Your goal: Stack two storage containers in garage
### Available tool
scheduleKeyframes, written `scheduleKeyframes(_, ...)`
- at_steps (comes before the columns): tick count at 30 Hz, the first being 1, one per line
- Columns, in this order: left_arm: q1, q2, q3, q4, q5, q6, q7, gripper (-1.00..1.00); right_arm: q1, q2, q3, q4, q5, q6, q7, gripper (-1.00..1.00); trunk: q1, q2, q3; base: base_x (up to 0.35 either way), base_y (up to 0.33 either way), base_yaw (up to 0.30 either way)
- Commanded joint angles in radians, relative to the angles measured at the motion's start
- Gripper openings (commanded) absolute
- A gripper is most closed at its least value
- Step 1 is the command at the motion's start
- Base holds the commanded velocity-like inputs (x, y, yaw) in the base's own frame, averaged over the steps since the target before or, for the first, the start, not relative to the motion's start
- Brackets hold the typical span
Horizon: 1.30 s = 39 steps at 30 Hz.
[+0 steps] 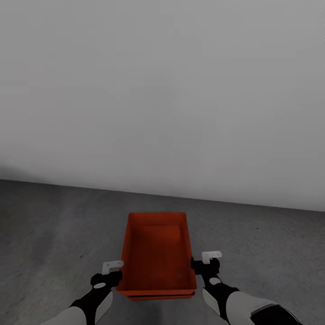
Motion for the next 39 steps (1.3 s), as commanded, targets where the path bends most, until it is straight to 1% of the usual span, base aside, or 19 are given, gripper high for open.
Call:
scheduleKeyframes(1,-0.001,0.000,-0.009,0.001,0.011,-0.004,0.005,1.00,-0.001,-0.002,0.009,0.004,-0.010,-0.003,-0.001,1.00,-0.004,0.007,0.003,0.000,0.000,0.000)
scheduleKeyframes(4,-0.001,0.000,-0.008,0.001,0.011,-0.004,0.005,1.00,-0.001,-0.017,0.009,0.005,-0.010,-0.001,0.003,1.00,-0.015,0.028,0.012,0.000,0.000,0.000)
scheduleKeyframes(11,-0.001,0.000,-0.008,0.001,0.011,-0.004,0.005,1.00,-0.002,-0.031,0.009,0.005,-0.010,0.000,0.005,1.00,-0.042,0.077,0.034,0.000,0.000,0.000)
scheduleKeyframes(39,-0.001,0.001,-0.008,0.007,0.012,-0.004,0.005,1.00,-0.003,-0.037,0.009,0.007,-0.015,0.002,0.006,1.00,-0.150,0.273,0.122,0.000,0.000,0.000)
